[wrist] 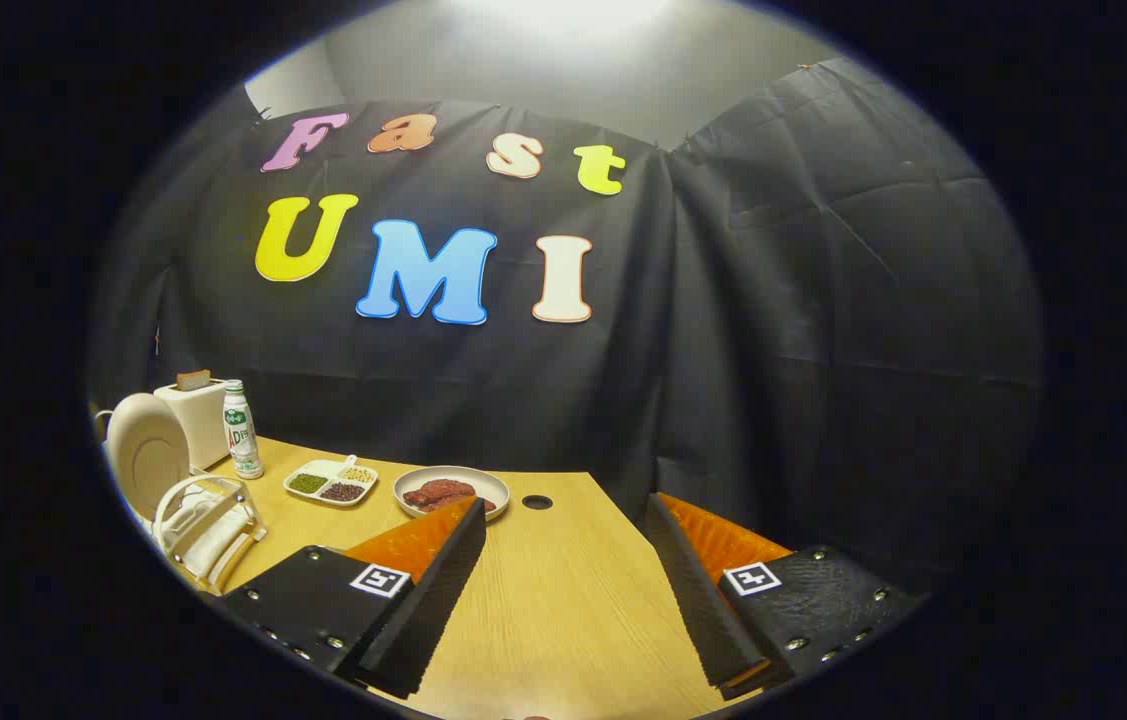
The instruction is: Take the plate from the dish rack, then take the spoon from the basket and place it into the plate.
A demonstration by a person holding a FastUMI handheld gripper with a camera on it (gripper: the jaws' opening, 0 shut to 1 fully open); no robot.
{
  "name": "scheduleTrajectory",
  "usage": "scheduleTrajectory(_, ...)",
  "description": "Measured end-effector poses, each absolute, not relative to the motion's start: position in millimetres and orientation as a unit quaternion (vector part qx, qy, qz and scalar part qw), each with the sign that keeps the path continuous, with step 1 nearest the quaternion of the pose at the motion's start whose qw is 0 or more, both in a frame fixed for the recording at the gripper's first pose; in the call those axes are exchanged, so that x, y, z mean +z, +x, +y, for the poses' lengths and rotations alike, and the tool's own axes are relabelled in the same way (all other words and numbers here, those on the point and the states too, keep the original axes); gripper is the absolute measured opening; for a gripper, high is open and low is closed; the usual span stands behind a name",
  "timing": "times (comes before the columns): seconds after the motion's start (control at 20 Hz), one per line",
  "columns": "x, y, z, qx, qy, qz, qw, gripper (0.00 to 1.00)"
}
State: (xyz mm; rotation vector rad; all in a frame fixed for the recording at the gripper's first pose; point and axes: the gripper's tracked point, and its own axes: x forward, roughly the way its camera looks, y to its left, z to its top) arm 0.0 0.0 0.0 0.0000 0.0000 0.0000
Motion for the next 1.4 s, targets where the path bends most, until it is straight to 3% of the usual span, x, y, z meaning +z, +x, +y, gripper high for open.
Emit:
scheduleTrajectory(0.3, 40.0, -64.8, 77.5, -0.021, 0.013, 0.029, 0.999, 0.98)
scheduleTrajectory(0.8, 69.3, -96.7, 277.7, 0.077, -0.002, 0.048, 0.996, 0.98)
scheduleTrajectory(1.05, 52.1, -95.4, 350.2, 0.090, -0.010, 0.085, 0.992, 0.98)
scheduleTrajectory(1.15, 41.5, -91.9, 367.6, 0.083, -0.014, 0.102, 0.991, 0.92)
scheduleTrajectory(1.3, 22.8, -82.8, 379.3, 0.058, -0.037, 0.130, 0.989, 0.91)
scheduleTrajectory(1.4, 15.5, -77.1, 386.0, 0.048, -0.055, 0.140, 0.987, 0.79)
